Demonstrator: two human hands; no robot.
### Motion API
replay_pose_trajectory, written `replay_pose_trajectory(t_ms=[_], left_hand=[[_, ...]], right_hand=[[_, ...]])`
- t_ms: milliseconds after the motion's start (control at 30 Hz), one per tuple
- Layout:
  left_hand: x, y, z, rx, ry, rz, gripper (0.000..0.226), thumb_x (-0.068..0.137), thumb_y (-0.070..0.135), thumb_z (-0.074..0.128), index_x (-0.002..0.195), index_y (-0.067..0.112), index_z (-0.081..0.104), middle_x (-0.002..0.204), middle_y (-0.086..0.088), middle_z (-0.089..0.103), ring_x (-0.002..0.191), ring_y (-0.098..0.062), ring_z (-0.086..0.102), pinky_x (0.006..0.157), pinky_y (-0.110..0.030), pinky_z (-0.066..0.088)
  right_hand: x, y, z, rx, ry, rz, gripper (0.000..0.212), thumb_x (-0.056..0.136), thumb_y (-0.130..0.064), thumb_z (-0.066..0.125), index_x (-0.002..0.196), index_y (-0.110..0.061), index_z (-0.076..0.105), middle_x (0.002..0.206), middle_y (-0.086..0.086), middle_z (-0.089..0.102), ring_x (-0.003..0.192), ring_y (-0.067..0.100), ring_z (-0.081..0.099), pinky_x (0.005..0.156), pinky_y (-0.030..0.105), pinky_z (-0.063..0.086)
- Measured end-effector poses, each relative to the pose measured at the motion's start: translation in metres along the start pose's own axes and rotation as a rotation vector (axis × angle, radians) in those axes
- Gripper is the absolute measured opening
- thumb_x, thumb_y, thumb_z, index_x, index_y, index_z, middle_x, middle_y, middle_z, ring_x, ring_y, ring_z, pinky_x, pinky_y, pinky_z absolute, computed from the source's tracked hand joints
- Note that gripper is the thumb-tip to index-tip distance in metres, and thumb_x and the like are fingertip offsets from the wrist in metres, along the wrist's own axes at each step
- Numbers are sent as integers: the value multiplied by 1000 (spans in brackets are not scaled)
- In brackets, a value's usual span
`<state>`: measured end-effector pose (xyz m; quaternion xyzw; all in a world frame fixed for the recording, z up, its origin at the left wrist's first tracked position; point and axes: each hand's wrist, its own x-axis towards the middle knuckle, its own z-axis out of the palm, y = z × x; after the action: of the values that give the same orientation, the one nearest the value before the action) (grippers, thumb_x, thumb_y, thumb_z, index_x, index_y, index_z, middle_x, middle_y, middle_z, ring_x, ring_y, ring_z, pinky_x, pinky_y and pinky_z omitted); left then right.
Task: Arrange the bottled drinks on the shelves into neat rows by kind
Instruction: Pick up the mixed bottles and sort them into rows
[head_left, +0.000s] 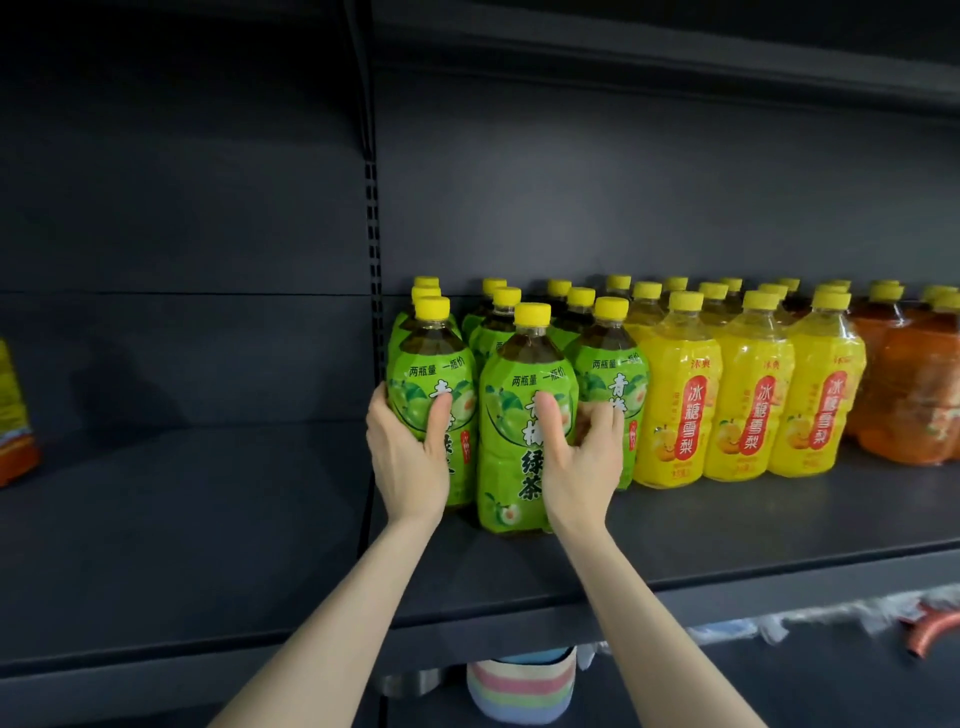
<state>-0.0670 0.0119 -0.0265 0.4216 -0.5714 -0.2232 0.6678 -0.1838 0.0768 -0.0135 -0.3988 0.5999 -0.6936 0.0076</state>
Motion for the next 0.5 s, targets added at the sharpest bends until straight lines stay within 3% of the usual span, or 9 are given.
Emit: replay_pose_trajectory(t_ms=[100, 167, 233, 367, 500], left_hand=[[0, 1, -2, -8, -26, -29, 90, 75, 66, 45, 140, 7, 30, 135, -13, 46, 123, -28, 44, 94, -36, 40], [0, 1, -2, -9, -38, -48, 90, 75, 62, 49, 143, 6, 29, 137, -13, 43, 127, -27, 42, 98, -34, 37], [2, 1, -3, -39, -38, -79, 88, 76, 58, 55, 144, 8, 30, 137, -11, 43, 128, -25, 41, 102, -37, 37], [3, 1, -5, -70, -26, -146, 74, 80, 40, 69, 141, 11, 39, 131, -6, 45, 119, -16, 45, 95, -26, 35], [4, 2, -5, -91, -32, -163, 64, 81, 35, 70, 134, 9, 45, 127, -6, 46, 114, -16, 47, 89, -25, 36]], right_hand=[[0, -1, -5, -8, -58, 3, 59, 75, -66, 48, 92, -10, 54, 99, 1, 51, 81, 8, 43, 72, 23, 30], [-6, 1, -13, -5, -127, 19, 63, 77, -63, 51, 115, -13, 56, 113, -3, 55, 97, 8, 49, 83, 24, 37], [-14, 3, -22, 5, -187, 31, 68, 79, -54, 63, 133, -16, 46, 124, -7, 54, 112, 9, 51, 95, 28, 42], [-18, 8, -31, -2, -266, -12, 67, 79, -34, 75, 134, -18, 40, 121, -11, 50, 114, 8, 48, 98, 27, 42], [-14, 17, -29, -92, -256, -87, 70, 77, -35, 76, 135, -16, 43, 127, -2, 46, 117, 15, 48, 99, 35, 45]])
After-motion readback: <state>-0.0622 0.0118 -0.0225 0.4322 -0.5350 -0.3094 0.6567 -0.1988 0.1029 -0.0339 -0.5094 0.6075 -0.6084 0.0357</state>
